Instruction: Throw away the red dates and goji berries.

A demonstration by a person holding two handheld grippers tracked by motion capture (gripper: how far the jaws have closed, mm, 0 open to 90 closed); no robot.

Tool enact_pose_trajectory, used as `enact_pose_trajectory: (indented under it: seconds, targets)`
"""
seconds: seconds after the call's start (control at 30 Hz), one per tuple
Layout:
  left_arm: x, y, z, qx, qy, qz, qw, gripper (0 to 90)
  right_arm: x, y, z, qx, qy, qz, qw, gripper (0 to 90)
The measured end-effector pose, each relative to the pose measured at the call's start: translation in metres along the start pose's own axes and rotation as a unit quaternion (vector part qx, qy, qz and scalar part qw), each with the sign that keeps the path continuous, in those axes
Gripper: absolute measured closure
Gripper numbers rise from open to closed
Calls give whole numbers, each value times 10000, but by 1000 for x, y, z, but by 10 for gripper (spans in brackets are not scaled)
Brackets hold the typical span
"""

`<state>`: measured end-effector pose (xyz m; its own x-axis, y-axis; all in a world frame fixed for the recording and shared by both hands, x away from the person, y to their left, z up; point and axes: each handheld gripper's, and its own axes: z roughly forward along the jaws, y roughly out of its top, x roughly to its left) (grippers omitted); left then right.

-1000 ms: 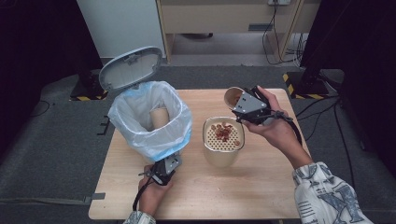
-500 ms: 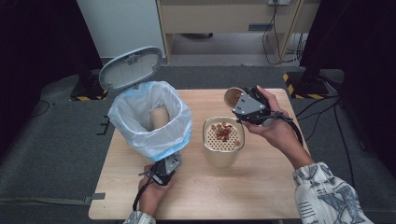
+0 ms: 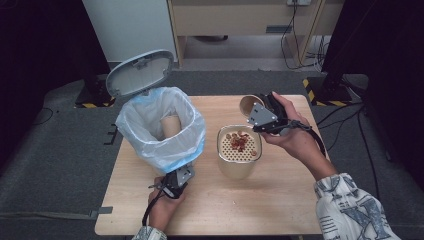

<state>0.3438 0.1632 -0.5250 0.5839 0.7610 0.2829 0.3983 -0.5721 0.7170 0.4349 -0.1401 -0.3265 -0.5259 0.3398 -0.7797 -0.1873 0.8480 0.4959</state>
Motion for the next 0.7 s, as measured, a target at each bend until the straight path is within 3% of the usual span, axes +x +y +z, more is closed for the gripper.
enact_pose_trajectory:
  seconds: [0.37,0.7]
  targets:
    - [0,0,0,-6,1,0,10000,889,2,1,2,91,-104,-435,9990,339]
    - [0,0,0,0,4,9,10000,889,2,0,4,162,-134,-572,9981,339]
